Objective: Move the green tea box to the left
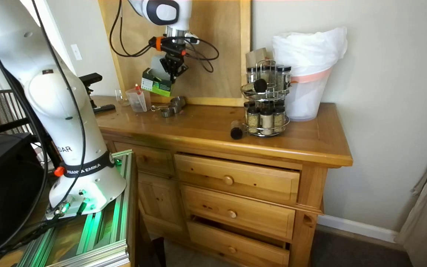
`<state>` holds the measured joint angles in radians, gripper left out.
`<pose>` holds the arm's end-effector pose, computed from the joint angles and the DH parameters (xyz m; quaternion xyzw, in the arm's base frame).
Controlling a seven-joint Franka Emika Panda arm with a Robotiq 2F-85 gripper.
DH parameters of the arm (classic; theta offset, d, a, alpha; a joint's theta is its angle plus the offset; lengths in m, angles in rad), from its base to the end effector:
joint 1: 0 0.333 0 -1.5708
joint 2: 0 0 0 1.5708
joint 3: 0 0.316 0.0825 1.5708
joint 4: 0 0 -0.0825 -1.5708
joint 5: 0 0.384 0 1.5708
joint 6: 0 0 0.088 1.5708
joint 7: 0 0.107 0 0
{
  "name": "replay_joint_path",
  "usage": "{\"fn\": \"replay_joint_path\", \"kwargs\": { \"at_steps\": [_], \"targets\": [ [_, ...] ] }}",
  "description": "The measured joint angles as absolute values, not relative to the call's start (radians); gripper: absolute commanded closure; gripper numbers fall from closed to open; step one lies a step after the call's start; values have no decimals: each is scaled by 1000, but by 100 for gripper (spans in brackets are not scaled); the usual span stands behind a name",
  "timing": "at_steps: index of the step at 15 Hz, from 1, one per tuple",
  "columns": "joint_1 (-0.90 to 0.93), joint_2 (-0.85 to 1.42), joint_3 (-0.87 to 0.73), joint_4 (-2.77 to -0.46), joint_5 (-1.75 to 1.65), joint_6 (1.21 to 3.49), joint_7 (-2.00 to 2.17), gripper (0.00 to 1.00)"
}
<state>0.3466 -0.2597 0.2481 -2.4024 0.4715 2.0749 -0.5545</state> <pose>0.3595 0.2726 0.4081 -0.8883 -0.4257 0.0356 0.1688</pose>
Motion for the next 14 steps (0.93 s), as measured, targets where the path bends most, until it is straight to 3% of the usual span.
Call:
{"fn": "replay_joint_path", "kwargs": {
  "at_steps": [7,14],
  "targets": [
    [411,-289,422,-2402,138,2154,-268,97],
    [422,-298,430,-2425,90,2155,-191,99]
  ]
}}
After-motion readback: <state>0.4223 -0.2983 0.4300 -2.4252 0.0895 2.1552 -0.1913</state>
